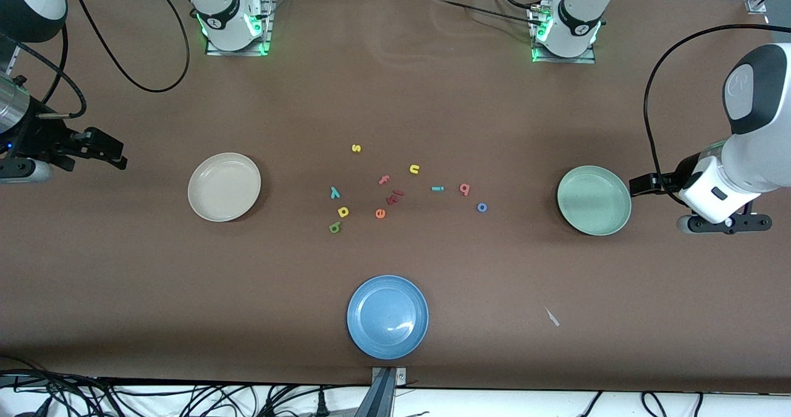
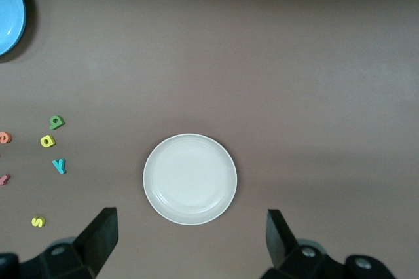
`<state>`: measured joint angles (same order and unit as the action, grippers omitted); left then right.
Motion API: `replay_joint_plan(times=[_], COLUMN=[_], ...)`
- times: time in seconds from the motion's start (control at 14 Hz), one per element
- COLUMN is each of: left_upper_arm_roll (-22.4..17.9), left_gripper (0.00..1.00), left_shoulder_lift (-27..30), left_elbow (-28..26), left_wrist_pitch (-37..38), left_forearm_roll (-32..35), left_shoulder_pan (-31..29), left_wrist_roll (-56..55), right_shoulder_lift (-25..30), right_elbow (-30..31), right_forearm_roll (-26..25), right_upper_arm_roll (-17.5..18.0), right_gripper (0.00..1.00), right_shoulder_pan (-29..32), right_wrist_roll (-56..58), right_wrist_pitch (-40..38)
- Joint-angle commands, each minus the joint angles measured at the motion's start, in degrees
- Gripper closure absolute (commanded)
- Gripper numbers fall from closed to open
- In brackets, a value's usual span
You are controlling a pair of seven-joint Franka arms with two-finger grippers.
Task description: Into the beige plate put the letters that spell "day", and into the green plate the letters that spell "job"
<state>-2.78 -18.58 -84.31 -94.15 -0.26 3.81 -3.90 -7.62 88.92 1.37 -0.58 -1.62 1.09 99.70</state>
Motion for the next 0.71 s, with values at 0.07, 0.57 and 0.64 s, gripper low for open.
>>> replay_joint_plan(times=[0.07, 0.57, 0.64], left_upper_arm_roll=[0.1, 0.2, 0.2], left_gripper=[0.01, 0.01, 0.01], left_shoulder_lift=[1.3, 1.3, 1.3], left_elbow=[-1.0, -1.0, -1.0], left_wrist_pitch=[0.4, 0.5, 0.5], left_forearm_roll=[1.5, 1.5, 1.5], left_shoulder_pan=[0.3, 0.3, 0.3], left_wrist_roll=[-0.7, -0.7, -0.7], right_shoulder_lift=[1.4, 1.4, 1.3], right_elbow=[1.5, 1.5, 1.4], right_forearm_roll=[1.0, 1.0, 1.0], right_upper_arm_roll=[0.0, 0.0, 0.0], right_gripper=[0.00, 0.00, 0.00], right_shoulder_pan=[0.2, 0.2, 0.2], right_wrist_roll=[0.6, 0.5, 0.5], right_wrist_pitch=[0.2, 0.2, 0.3])
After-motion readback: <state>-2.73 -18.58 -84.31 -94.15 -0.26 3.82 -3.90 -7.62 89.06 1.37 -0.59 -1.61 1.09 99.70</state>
